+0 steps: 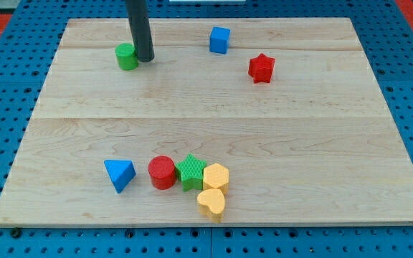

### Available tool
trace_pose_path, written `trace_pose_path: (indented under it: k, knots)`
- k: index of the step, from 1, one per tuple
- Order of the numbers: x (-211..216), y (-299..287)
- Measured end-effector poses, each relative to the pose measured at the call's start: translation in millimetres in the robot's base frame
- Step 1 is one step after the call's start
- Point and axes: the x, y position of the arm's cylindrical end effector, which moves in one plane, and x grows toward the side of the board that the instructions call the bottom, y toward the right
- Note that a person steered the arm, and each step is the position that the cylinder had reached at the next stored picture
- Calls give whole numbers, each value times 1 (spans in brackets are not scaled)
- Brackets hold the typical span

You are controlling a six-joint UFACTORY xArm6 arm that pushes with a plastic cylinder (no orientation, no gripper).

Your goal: Move the green circle closer to the blue triangle

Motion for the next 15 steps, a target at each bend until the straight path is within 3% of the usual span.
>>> trace_pose_path:
  k: [4, 6, 8, 13, 15]
  knots:
    - [-56, -5]
    - [4, -62]
    - [-11, -94]
    - [111, -134]
    - [120, -179]
